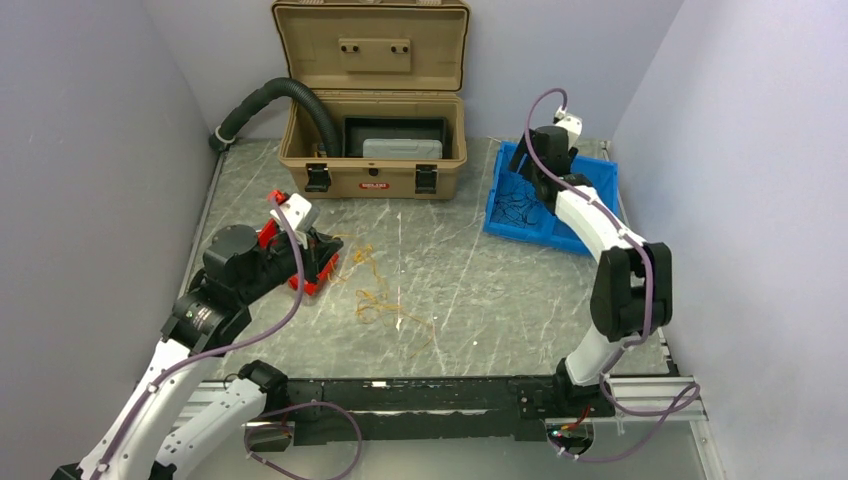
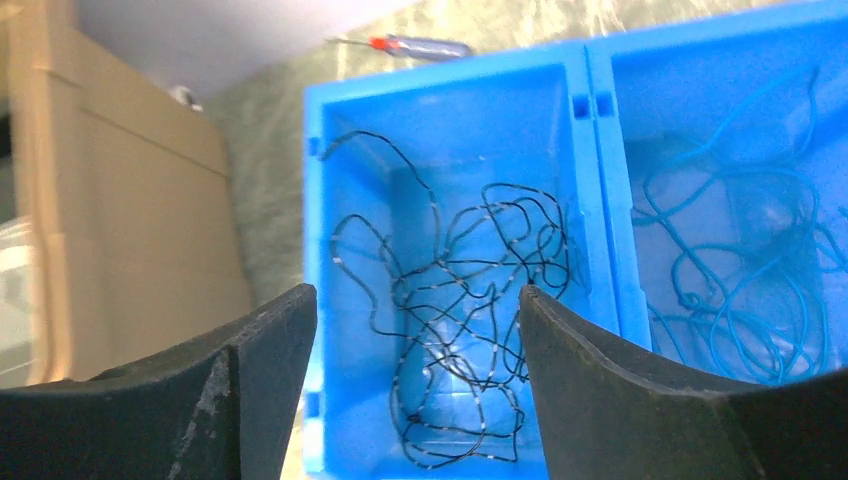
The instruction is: Untangle the cables
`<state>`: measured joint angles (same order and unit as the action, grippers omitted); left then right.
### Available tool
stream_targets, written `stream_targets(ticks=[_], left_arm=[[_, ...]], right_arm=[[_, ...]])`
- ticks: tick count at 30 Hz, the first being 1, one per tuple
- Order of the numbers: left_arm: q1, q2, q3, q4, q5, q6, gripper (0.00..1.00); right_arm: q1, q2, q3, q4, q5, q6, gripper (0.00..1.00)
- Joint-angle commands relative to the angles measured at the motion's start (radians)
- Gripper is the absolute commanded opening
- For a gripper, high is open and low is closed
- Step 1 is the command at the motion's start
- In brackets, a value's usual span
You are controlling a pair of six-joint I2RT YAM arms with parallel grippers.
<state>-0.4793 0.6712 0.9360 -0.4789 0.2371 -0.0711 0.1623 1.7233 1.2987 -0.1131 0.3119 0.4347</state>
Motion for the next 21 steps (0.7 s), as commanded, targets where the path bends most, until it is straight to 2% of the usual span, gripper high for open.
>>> stream_targets(ticks=[1,3,6,11,16,21], left_arm=[[-0.002,0.012,0.03,0.017,0.046,-0.003,0.0],[-0.002,0.023,0.038,0.014,0.064,-0.004,0.0],[-0.002,0.045,0.05,0.01,0.103,-0.006,0.0],[-0.003,0.081,0.067,0.031,0.171,-0.032,0.0],[-0.005,0.112,0.084,0.048,0.202,-0.048,0.0],[-0.004,0.123,0.1,0.053,0.223,-0.048,0.0]], right_arm=[[-0.005,-0.096,-0.02,-0.011,-0.105,-0.034,0.79],[-0.005,-0.129,-0.053,-0.006,-0.188,-0.05,0.79],[0.002,-0.192,-0.131,0.057,-0.444,-0.1,0.79],[0.071,-0.314,-0.314,0.208,-0.784,-0.135,0.9],[0.217,-0.371,-0.467,0.299,-0.868,-0.169,0.89],[0.334,-0.419,-0.616,0.549,-0.92,-0.16,0.88]])
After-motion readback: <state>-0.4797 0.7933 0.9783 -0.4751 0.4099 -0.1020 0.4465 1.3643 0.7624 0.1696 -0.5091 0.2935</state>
